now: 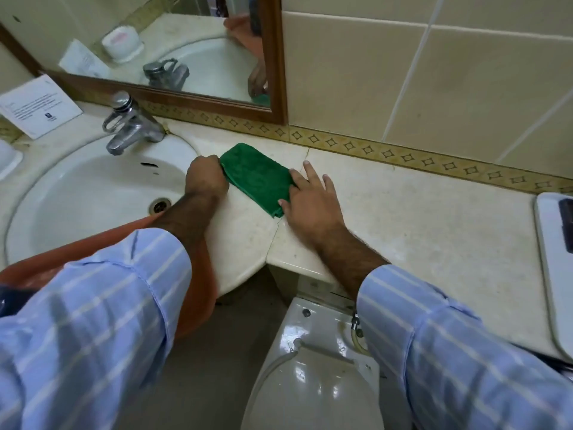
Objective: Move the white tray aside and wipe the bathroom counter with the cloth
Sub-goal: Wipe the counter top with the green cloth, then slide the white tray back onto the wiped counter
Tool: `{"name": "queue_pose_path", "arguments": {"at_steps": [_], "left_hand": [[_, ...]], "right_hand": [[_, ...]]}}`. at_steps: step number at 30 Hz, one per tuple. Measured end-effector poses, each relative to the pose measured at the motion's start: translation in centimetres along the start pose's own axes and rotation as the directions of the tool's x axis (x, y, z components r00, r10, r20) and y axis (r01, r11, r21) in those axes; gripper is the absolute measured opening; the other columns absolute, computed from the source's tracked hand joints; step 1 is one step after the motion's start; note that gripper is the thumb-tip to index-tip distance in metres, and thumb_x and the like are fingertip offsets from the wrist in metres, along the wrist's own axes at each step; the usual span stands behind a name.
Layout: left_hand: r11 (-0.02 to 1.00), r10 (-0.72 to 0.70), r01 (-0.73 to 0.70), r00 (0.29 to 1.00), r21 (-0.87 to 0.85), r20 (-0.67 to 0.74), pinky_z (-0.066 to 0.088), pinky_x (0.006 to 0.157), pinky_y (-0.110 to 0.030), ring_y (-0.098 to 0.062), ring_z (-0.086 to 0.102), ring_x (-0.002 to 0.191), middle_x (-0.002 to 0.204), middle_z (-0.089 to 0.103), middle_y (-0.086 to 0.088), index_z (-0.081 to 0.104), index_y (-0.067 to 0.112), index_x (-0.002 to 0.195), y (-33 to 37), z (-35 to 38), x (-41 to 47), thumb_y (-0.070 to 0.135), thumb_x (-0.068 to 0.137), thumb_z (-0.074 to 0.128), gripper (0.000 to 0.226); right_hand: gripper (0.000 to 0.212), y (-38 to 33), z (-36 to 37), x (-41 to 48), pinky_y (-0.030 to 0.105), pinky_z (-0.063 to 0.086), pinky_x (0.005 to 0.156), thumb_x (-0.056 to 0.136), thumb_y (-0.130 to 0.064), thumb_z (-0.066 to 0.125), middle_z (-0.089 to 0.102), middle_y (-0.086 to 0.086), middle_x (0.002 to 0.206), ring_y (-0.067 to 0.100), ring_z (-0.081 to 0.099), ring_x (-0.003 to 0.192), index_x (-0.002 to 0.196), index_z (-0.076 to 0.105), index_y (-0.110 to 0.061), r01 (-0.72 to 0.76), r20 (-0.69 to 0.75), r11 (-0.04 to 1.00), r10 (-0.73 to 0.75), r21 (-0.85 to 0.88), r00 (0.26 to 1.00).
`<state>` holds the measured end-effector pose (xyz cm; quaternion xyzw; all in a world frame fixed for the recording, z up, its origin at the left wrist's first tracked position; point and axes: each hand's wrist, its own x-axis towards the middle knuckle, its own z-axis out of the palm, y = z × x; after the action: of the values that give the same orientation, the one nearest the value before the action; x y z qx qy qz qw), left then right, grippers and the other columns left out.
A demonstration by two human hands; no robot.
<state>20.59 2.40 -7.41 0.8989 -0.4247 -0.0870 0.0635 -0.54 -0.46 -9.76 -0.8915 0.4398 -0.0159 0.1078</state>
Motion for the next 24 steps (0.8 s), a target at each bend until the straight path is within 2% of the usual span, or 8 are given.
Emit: {"name": "queue_pose_path", "arguments": {"at_steps": [2,5,8,11,14,19,22,24], "left_hand": [[1.000,-0.021,0.021,1.000,0.021,-0.003,0.045,0.103,-0.046,-0.045,0.055,0.123,0.131,0.059,-0.028,0.060,-0.006,0.125,0.7,0.2,-1.0,0.006,0.097,0.053,0.031],[0.999,-0.030,0.029,0.997,-0.016,-0.072,0.042,0.109,-0.049,-0.042,0.043,0.134,0.144,0.046,-0.024,0.047,-0.003,0.139,2.0,0.0,-2.9,0.012,0.096,0.054,0.045],[0.973,0.210,-0.216,0.974,-0.082,-0.080,0.029,0.123,-0.047,-0.037,0.030,0.149,0.160,0.034,-0.020,0.037,-0.002,0.151,5.1,0.5,-5.6,0.020,0.097,0.055,0.062],[0.905,0.418,-0.415,0.908,-0.088,0.012,0.012,0.129,-0.042,-0.030,0.011,0.159,0.172,0.015,-0.011,0.025,0.006,0.161,10.4,1.2,-8.6,0.042,0.103,0.048,0.072],[0.825,0.565,-0.555,0.818,-0.104,0.108,0.008,0.127,-0.038,-0.024,0.002,0.161,0.174,0.005,-0.005,0.014,0.013,0.165,16.0,2.3,-11.4,0.056,0.103,0.040,0.079],[0.645,0.762,-0.756,0.626,-0.108,0.169,0.007,0.128,-0.036,-0.026,0.003,0.161,0.174,0.007,-0.008,0.013,0.010,0.164,26.1,4.0,-16.3,0.058,0.103,0.040,0.083],[0.584,0.808,-0.797,0.554,-0.155,0.199,0.008,0.127,-0.037,-0.027,0.003,0.160,0.173,0.007,-0.009,0.016,0.012,0.164,32.2,5.0,-19.0,0.056,0.102,0.044,0.081],[0.567,0.819,-0.807,0.529,-0.165,0.222,0.009,0.127,-0.038,-0.029,0.003,0.160,0.173,0.007,-0.009,0.017,0.013,0.164,35.5,5.9,-20.4,0.054,0.102,0.047,0.080]], "right_hand": [[0.065,0.3,-0.1,-0.6,0.056,0.008,0.127,0.103,-0.053,0.036,0.009,0.001,0.173,0.024,-0.004,0.160,0.152,0.045,-0.012,0.010,0.029,1.000,-0.010,0.019,1.000],[0.078,2.3,-0.7,-2.6,0.057,0.005,0.127,0.101,-0.063,0.030,0.002,0.002,0.174,0.024,-0.008,0.160,0.162,0.023,-0.014,-0.052,0.050,0.994,0.047,0.091,0.998],[0.083,6.5,-1.9,-5.9,0.053,0.004,0.128,0.101,-0.066,0.027,0.001,0.003,0.174,0.022,-0.007,0.160,0.164,0.012,-0.013,-0.216,0.056,0.969,0.210,0.123,0.976],[0.085,11.6,-3.8,-10.0,0.053,0.004,0.128,0.100,-0.067,0.027,0.000,0.004,0.174,0.023,-0.007,0.160,0.164,0.011,-0.012,-0.357,0.059,0.929,0.353,0.095,0.934],[0.086,16.7,-5.5,-14.9,0.052,0.004,0.128,0.100,-0.067,0.029,0.000,0.004,0.174,0.023,-0.007,0.160,0.163,0.012,-0.011,-0.476,0.034,0.875,0.475,0.093,0.880],[0.081,24.1,-7.1,-24.1,0.053,0.010,0.128,0.101,-0.063,0.033,0.007,0.009,0.173,0.028,-0.003,0.160,0.162,0.019,-0.011,-0.658,-0.004,0.749,0.660,0.083,0.751],[0.073,27.8,-7.5,-29.7,0.055,0.017,0.125,0.102,-0.054,0.039,0.017,0.014,0.170,0.034,0.006,0.159,0.158,0.029,-0.008,-0.746,-0.045,0.662,0.749,0.074,0.661],[0.071,29.7,-7.6,-32.8,0.055,0.022,0.124,0.102,-0.049,0.045,0.022,0.017,0.168,0.037,0.012,0.156,0.156,0.032,-0.006,-0.797,-0.056,0.598,0.802,0.088,0.595]]}}
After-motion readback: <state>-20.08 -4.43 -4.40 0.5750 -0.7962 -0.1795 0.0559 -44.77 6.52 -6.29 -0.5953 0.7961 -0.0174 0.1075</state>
